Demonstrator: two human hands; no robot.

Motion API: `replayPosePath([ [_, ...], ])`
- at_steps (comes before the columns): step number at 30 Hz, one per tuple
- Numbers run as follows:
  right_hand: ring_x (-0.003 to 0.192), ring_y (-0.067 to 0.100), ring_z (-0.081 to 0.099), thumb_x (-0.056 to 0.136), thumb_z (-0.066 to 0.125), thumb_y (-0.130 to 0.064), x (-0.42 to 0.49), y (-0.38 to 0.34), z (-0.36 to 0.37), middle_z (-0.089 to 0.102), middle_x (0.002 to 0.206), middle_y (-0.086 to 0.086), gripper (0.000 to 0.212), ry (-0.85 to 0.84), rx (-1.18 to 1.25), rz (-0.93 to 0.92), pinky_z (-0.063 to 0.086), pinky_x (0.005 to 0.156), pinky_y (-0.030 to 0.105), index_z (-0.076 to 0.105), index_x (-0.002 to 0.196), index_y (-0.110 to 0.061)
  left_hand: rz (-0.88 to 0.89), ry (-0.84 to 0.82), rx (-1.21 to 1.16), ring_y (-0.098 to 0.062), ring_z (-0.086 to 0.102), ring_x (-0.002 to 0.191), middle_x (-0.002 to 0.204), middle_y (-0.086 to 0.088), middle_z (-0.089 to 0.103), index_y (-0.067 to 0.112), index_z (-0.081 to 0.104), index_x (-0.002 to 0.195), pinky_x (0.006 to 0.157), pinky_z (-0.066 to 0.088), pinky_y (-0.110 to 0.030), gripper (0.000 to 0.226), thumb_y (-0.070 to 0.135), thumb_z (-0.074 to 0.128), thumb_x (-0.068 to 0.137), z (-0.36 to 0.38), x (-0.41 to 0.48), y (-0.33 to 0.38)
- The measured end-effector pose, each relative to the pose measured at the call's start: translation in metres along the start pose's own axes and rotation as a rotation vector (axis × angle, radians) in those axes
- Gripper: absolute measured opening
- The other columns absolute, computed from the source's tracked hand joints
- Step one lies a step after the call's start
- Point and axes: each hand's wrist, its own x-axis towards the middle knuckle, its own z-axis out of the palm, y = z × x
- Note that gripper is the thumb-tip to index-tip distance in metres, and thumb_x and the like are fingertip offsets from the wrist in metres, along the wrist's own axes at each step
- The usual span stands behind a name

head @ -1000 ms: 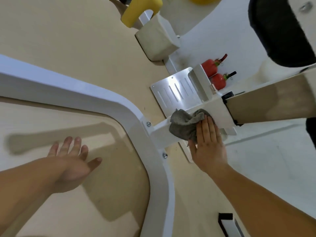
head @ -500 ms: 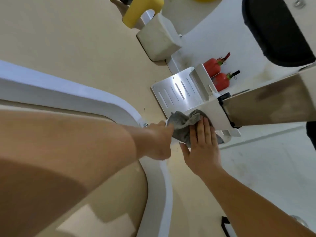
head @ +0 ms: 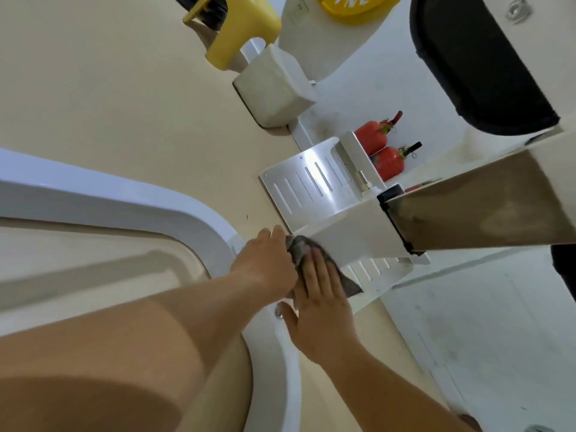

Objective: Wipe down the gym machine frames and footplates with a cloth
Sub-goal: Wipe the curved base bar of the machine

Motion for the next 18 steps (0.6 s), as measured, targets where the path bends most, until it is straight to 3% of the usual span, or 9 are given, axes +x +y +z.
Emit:
replayPosePath([
  [2, 0.158, 0.028, 0.014, 0.101, 0.034, -0.062, -0.012, 0.011, 0.008, 0.01, 0.171, 0.011, 0.081, -0.03, -0.041, -0.136, 0.021, 0.126, 0.048, 0.022, 0.162, -0.011, -0.002, 0.018, 0.038, -0.03, 0.047, 0.128, 0.145, -0.005, 0.043, 0.019, 0.024, 0.155, 0.106, 0.047, -0.048, 0.062, 0.024, 0.05, 0.099, -0.002, 0.005, -0.002],
  [4, 0.158, 0.029, 0.014, 0.102, 0.035, -0.061, -0.015, 0.035, 0.004, 0.013, 0.171, 0.012, 0.079, 0.029, -0.101, -0.054, 0.019, 0.127, 0.049, 0.024, 0.162, -0.01, -0.002, -0.019, 0.039, -0.029, 0.046, 0.132, 0.147, -0.005, 0.043, 0.02, 0.022, 0.156, 0.109, 0.046, -0.047, 0.065, 0.019, 0.053, 0.099, 0.005, 0.003, -0.009],
  [7, 0.158, 0.033, 0.01, 0.102, 0.041, -0.057, -0.005, 0.051, -0.009, 0.014, 0.17, 0.018, 0.081, 0.123, -0.106, 0.105, 0.018, 0.127, 0.053, 0.021, 0.162, -0.006, -0.009, -0.063, -0.067, -0.028, 0.025, 0.152, 0.164, -0.004, 0.027, 0.021, 0.014, 0.162, 0.12, 0.029, -0.043, 0.066, 0.014, 0.044, 0.104, 0.016, 0.002, -0.018],
  [10, 0.156, 0.041, 0.012, 0.099, 0.052, -0.05, 0.009, 0.033, -0.003, 0.017, 0.167, 0.023, 0.08, 0.222, -0.017, 0.182, 0.017, 0.126, 0.057, 0.029, 0.159, -0.003, -0.074, -0.02, -0.196, -0.027, 0.025, 0.153, 0.167, -0.002, 0.025, 0.028, 0.02, 0.162, 0.122, 0.026, -0.044, 0.057, 0.027, 0.038, 0.108, 0.022, 0.01, -0.028],
  [11, 0.156, 0.043, 0.009, 0.098, 0.052, -0.049, 0.011, 0.022, 0.003, 0.015, 0.167, 0.025, 0.081, 0.213, 0.002, 0.199, 0.014, 0.126, 0.059, 0.029, 0.159, -0.003, -0.104, -0.009, -0.263, -0.029, 0.034, 0.149, 0.162, -0.003, 0.035, 0.033, 0.031, 0.158, 0.121, 0.031, -0.045, 0.051, 0.031, 0.038, 0.107, 0.025, 0.012, -0.032],
  [13, 0.157, 0.042, -0.001, 0.092, 0.052, -0.05, 0.01, -0.004, 0.02, 0.004, 0.169, 0.025, 0.088, 0.108, 0.025, 0.164, 0.006, 0.125, 0.062, 0.02, 0.162, -0.005, -0.143, -0.001, -0.386, -0.026, 0.06, 0.121, 0.131, -0.003, 0.063, 0.037, 0.057, 0.129, 0.109, 0.048, -0.049, 0.032, 0.039, 0.037, 0.104, 0.032, 0.012, -0.034],
  [15, 0.158, 0.036, -0.007, 0.083, 0.058, -0.044, 0.003, -0.028, 0.034, -0.005, 0.171, 0.019, 0.1, 0.009, 0.049, 0.05, 0.003, 0.125, 0.061, 0.011, 0.163, -0.009, -0.178, 0.058, -0.486, -0.027, 0.063, 0.106, 0.113, -0.005, 0.066, 0.034, 0.06, 0.109, 0.101, 0.052, -0.052, 0.041, 0.056, 0.029, 0.097, 0.038, 0.011, -0.033],
  [16, 0.158, 0.034, -0.008, 0.079, 0.059, -0.041, -0.001, -0.034, 0.038, -0.007, 0.171, 0.016, 0.103, -0.024, 0.058, -0.006, 0.001, 0.125, 0.059, 0.009, 0.164, -0.011, -0.204, 0.087, -0.518, -0.031, 0.061, 0.108, 0.117, -0.009, 0.063, 0.034, 0.058, 0.107, 0.102, 0.051, -0.053, 0.048, 0.064, 0.024, 0.092, 0.04, 0.011, -0.032],
  [18, 0.158, 0.028, -0.011, 0.077, 0.058, -0.037, -0.006, -0.033, 0.039, -0.009, 0.172, 0.009, 0.101, -0.081, 0.077, -0.114, -0.003, 0.125, 0.054, 0.012, 0.165, -0.016, -0.306, 0.097, -0.463, -0.033, 0.053, 0.118, 0.133, -0.01, 0.045, 0.039, 0.051, 0.133, 0.106, 0.047, -0.051, 0.052, 0.064, 0.028, 0.094, 0.043, 0.009, -0.028],
])
